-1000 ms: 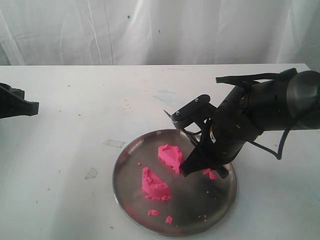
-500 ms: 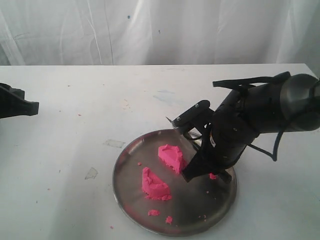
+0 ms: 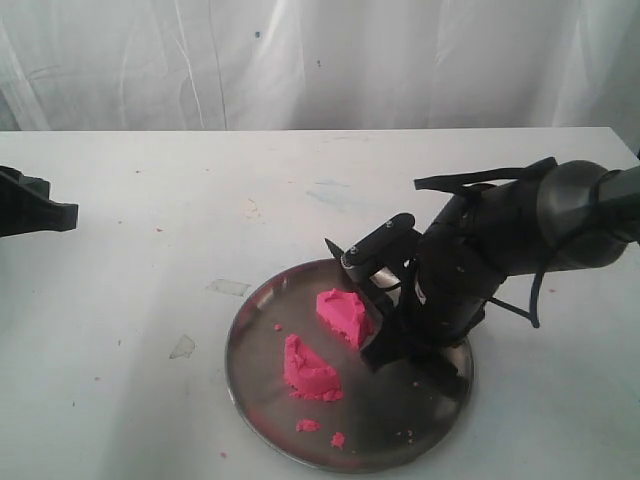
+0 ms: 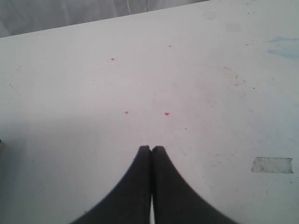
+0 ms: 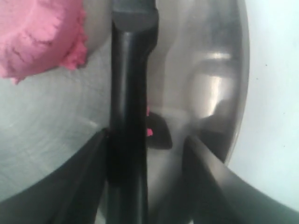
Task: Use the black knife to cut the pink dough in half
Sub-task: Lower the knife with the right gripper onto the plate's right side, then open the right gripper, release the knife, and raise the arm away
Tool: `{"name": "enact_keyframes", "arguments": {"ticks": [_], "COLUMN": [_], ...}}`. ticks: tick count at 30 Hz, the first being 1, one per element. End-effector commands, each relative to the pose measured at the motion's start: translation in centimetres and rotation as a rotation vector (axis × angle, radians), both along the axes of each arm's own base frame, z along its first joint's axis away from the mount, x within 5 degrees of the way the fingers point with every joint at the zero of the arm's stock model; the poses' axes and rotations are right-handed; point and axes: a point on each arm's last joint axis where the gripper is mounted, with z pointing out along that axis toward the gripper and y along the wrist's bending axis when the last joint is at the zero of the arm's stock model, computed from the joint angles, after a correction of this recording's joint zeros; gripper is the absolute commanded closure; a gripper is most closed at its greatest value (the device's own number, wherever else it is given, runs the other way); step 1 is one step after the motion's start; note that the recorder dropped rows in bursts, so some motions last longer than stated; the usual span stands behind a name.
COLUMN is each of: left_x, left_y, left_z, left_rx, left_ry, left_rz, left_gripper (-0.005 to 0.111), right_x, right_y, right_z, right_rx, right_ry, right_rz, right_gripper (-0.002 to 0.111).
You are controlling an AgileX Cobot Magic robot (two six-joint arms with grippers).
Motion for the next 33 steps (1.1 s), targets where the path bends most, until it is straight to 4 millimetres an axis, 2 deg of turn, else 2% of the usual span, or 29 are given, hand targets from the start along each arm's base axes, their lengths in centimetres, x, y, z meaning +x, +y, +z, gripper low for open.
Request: {"name": "enact_keyframes", "arguments": {"ticks": [1, 3, 5, 6, 10, 13, 15, 17, 18, 19, 20, 21, 22, 23, 25, 26, 27, 29, 31, 33], "left_x": [-0.2, -0.2, -0.2, -0.2, -0.2, -0.2, -0.2, -0.2, -0.2, -0.2, -0.2, -0.2, -0.2, -0.2, -0.2, -0.2, -0.2, -0.2, -0.2, -0.3], "left_y": [0.1, 0.1, 0.1, 0.1, 0.1, 0.1, 0.1, 0.1, 0.1, 0.1, 0.1, 0.1, 0.1, 0.1, 0.1, 0.1, 0.1, 0.5, 1.3, 2.0], "left_z": [0.1, 0.1, 0.1, 0.1, 0.1, 0.1, 0.1, 0.1, 0.1, 0.1, 0.1, 0.1, 0.1, 0.1, 0.1, 0.1, 0.1, 0.0, 0.0, 0.0], "left_rx": [0.006, 0.003, 0.000, -0.002, -0.042, -0.050, -0.043, -0.043, -0.024, -0.020, -0.020, -0.020, -0.020, -0.020, -0.020, -0.020, -0.020, 0.021, 0.098, 0.134], "left_ry": [-0.004, -0.003, -0.003, -0.003, -0.002, -0.001, -0.002, -0.002, -0.003, -0.003, -0.003, -0.003, -0.003, -0.003, -0.003, -0.003, -0.003, -0.003, 0.000, 0.004], "left_rz": [0.004, 0.008, 0.004, 0.001, 0.024, 0.028, 0.024, 0.024, 0.013, 0.011, 0.011, 0.011, 0.011, 0.011, 0.011, 0.011, 0.011, 0.041, 0.104, 0.169], "left_gripper": [0.107, 0.107, 0.107, 0.107, 0.107, 0.107, 0.107, 0.107, 0.107, 0.107, 0.107, 0.107, 0.107, 0.107, 0.107, 0.107, 0.107, 0.107, 0.107, 0.107], "right_x": [0.1, 0.1, -0.3, -0.8, -2.0, -2.8, -2.9, -2.2, -1.3, -0.9, -0.8, -0.9, -1.9, -3.1, -5.0, -5.3, -5.2, -4.5, -3.8, -3.7], "right_y": [0.1, 0.4, 0.2, -0.2, -1.3, -2.8, -3.9, -6.1, -8.5, -9.9, -13.3, -14.7, -18.0, -20.3, -22.7, -23.0, -22.4, -20.2, -17.5, -15.9], "right_z": [-0.1, 0.4, 2.7, 5.0, 11.3, 15.0, 16.0, 16.1, 15.3, 14.8, 13.6, 13.0, 11.8, 11.1, 9.3, 8.3, 7.0, 5.5, 5.9, 7.0], "right_rx": [0.020, 0.062, 0.103, 0.128, 0.207, 0.088, -0.015, -0.045, -0.034, -0.019, -0.042, -0.063, -0.105, -0.141, -0.162, -0.120, -0.022, 0.197, 0.400, 0.543], "right_ry": [-0.007, -0.014, -0.029, -0.068, -0.269, -0.471, -0.565, -0.656, -0.674, -0.674, -0.669, -0.667, -0.684, -0.710, -0.713, -0.680, -0.622, -0.514, -0.473, -0.479], "right_rz": [-0.018, -0.041, -0.078, -0.086, -0.026, 0.154, 0.219, 0.122, -0.065, -0.190, -0.462, -0.573, -0.870, -1.091, -1.304, -1.310, -1.242, -1.018, -0.771, -0.654], "right_gripper": [0.060, 0.060, 0.060, 0.060, 0.060, 0.060, 0.060, 0.060, 0.060, 0.060, 0.060, 0.060, 0.061, 0.061, 0.066, 0.071, 0.079, 0.090, 0.097, 0.099]}}
